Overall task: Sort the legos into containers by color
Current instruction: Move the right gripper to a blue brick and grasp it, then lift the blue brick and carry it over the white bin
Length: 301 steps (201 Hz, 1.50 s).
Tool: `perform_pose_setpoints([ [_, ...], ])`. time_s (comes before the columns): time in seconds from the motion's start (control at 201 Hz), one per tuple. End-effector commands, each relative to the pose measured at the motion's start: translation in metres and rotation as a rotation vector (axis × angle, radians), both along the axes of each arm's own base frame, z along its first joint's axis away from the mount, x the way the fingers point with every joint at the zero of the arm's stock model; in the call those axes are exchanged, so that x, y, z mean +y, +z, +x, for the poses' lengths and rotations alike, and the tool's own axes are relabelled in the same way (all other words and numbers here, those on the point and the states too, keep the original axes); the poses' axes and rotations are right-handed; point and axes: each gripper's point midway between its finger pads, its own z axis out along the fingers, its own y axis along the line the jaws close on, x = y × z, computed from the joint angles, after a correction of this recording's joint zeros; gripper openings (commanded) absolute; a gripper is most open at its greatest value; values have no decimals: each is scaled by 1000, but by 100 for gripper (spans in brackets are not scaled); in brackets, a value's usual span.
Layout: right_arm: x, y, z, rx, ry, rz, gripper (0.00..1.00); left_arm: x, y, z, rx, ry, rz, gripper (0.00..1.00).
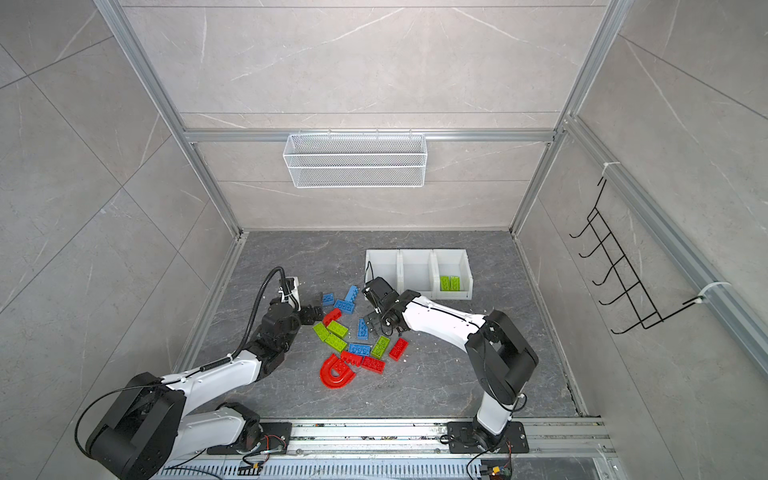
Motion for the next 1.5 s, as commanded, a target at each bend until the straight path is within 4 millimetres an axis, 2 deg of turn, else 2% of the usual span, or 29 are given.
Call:
perform_pose_setpoints([
  [0.0, 6, -6, -1, 32, 85, -32, 87, 4, 15, 3, -52, 25, -20, 100],
  [0.139, 0, -11, 11, 27, 67, -53, 87, 1, 14, 3, -53, 10, -24, 100],
  [0.398, -2, -36, 12, 75, 81, -72, 88, 2, 16, 3, -57, 14, -28, 100],
  [0.582, -4, -48, 14, 112, 87, -54, 88, 4, 14, 3, -57, 28, -25, 100],
  [0.821, 6, -45, 15, 136, 122, -4, 80, 2, 15, 3, -55, 16, -22, 100],
  [1.155, 3, -49, 17, 160, 115, -26, 67, 4, 13, 3, -49, 29, -18, 100],
  [1.364, -4, -38, 21, 128, 69, -37, 60, 5, 13, 3, -47, 32, -19, 100],
  [1.493, -14, -21, 31, 100, -13, -24, 55, 5, 11, 4, -44, 35, -16, 100],
])
